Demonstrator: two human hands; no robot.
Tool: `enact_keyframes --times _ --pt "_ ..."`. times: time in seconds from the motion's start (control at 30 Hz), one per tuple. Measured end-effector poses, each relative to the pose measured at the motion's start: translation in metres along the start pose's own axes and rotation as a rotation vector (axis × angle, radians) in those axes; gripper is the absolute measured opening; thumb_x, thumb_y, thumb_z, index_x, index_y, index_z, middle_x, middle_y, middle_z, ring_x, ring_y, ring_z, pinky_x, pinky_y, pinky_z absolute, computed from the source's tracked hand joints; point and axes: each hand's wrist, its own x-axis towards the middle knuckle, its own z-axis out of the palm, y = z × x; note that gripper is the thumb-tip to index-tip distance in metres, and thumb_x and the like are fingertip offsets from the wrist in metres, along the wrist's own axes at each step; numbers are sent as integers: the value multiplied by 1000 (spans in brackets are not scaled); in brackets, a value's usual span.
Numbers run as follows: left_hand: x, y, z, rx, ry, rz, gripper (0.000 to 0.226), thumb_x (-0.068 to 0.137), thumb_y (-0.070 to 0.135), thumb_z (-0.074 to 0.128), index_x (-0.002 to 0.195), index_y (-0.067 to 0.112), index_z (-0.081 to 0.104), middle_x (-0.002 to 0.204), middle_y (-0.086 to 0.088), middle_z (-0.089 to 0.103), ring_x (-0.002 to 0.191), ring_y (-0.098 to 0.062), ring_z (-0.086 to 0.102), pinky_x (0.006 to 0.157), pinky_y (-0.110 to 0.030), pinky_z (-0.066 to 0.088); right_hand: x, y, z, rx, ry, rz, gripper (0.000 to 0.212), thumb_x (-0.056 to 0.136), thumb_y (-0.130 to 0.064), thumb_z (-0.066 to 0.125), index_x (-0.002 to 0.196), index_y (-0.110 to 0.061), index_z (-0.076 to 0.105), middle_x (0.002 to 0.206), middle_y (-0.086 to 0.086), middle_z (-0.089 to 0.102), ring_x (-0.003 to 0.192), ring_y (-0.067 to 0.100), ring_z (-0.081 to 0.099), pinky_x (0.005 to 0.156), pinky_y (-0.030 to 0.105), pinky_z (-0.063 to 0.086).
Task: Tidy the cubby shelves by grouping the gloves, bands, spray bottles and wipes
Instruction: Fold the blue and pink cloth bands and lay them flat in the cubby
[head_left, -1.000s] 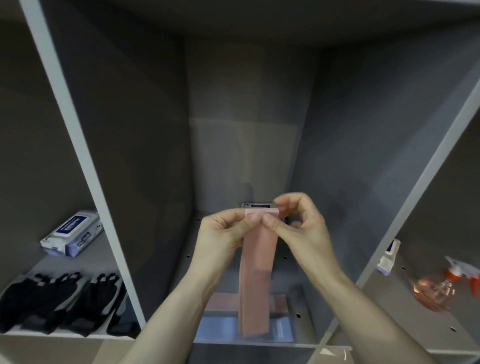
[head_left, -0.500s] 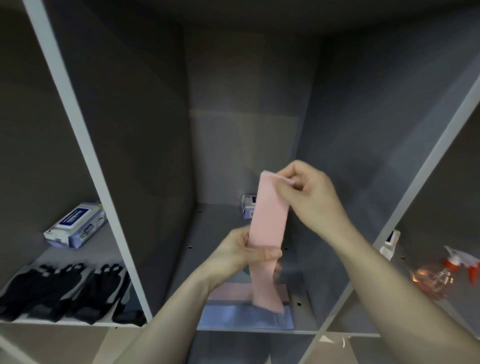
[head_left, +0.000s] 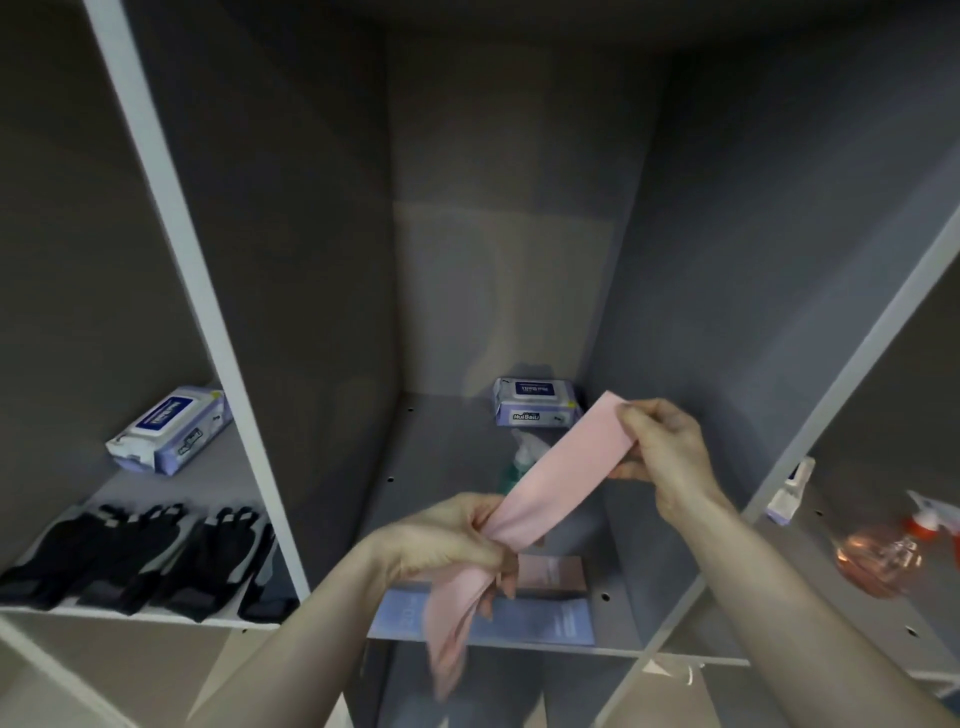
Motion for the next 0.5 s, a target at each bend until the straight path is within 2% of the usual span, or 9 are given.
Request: enact_keyframes --times 0.1,0.17,0.23,0.27,0.33,0.4,0.5 --pt "0 -10 -8 -93 -40 38 48 77 -5 70 120 -9 50 86 -20 64 66 -21 69 63 -35 60 1 1 -3 50 32 -3 17 95 -7 52 79 -11 54 78 11 58 66 21 59 38 25 51" --pt "-3 -19 -16 -104 -51 32 40 78 -2 71 116 1 58 83 -14 66 65 -18 68 56 -31 58 4 5 -7 92 76 21 17 97 -8 50 80 -12 53 82 11 58 68 21 59 38 25 52" --pt "-9 -29 -27 -93 -29 6 30 79 1 71 107 9 65 78 -11 67 60 -15 66 48 -26 56 8 13 -12 123 130 54 10 98 -9 48 89 -8 54 89 15 58 70 22 59 42 30 55" --pt "-11 -34 -35 -69 44 -21 27 78 4 73 104 10 67 75 -10 67 56 -14 64 44 -24 54 9 17 -14 141 158 72 9 99 -9 47 100 -4 54 94 17 57 71 22 60 46 34 56" --pt "-14 -46 -50 5 313 -105 26 79 12 76 104 6 69 70 -9 63 48 -12 56 40 -21 49 11 33 -16 152 204 116 21 100 -7 45 116 4 50 102 21 55 73 24 60 56 40 56" --pt "-13 -60 -61 -32 603 -163 25 80 17 76 101 5 69 61 -6 60 41 -11 51 39 -18 44 8 53 -16 149 213 154 18 99 -5 47 114 4 50 104 22 55 80 31 61 61 43 60" --pt "-3 -82 -68 -232 884 -187 17 79 21 77 88 9 67 48 1 56 33 -6 45 37 -13 35 0 93 -16 132 219 198 8 96 -3 52 103 1 52 103 23 58 87 38 62 48 27 58"
